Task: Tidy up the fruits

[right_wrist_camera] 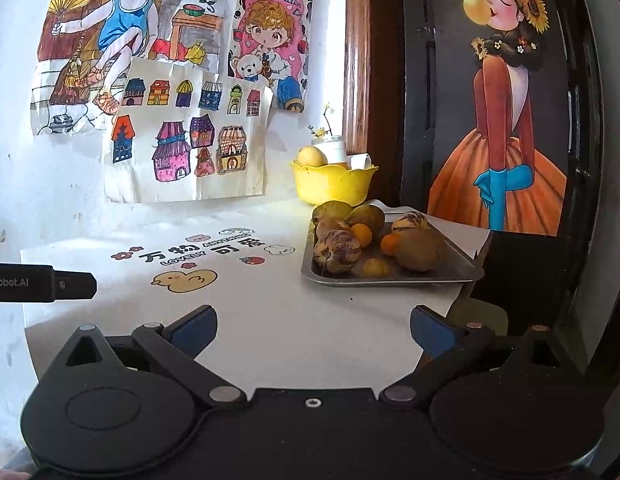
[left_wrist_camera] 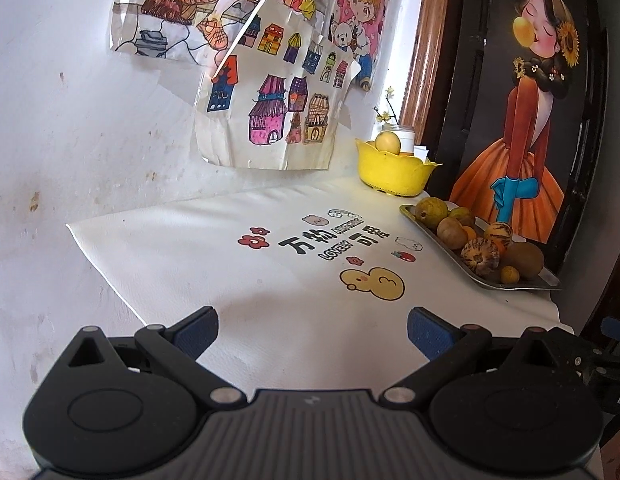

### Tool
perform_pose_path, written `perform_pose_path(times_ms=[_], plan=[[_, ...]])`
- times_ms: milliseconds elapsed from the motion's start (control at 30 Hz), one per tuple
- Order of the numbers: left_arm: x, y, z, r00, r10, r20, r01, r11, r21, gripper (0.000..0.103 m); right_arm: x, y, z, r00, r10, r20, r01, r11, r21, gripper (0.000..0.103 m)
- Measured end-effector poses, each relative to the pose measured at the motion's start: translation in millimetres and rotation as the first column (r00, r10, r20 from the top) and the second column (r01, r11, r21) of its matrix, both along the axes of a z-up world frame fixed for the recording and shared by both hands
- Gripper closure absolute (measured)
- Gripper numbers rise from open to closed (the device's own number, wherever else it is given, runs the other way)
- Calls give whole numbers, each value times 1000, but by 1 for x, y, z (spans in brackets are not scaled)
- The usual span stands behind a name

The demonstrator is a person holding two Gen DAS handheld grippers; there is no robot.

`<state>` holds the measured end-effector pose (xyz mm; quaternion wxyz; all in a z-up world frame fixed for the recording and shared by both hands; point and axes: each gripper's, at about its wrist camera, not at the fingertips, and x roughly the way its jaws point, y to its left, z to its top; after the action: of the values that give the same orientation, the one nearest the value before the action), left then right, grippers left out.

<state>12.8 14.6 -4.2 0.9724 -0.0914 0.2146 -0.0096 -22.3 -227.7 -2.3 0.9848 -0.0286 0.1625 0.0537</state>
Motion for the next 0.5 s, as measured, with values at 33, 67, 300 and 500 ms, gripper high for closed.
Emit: perform_pose_path(times_ms=[33, 67, 300, 500], plan=[[0, 0, 0, 1000, 2, -1, -2, 1000, -1, 0, 0, 0, 0, 1000, 1, -2, -1, 1000, -2, 1], [0, 0, 0, 1000, 2, -2, -2, 1000, 0, 0, 1, 0, -1, 1000, 1, -5, -1, 1000, -3, 1], [0, -1, -1, 1000, -1, -4, 1, 1000, -1, 0, 1, 0, -1, 1000, 4, -5, -4, 1000, -4, 1], [0, -2, -1, 1000, -4, -4, 4, 1000, -5, 0, 0, -1, -1, 1000, 1, -4, -1, 1000, -3, 1]])
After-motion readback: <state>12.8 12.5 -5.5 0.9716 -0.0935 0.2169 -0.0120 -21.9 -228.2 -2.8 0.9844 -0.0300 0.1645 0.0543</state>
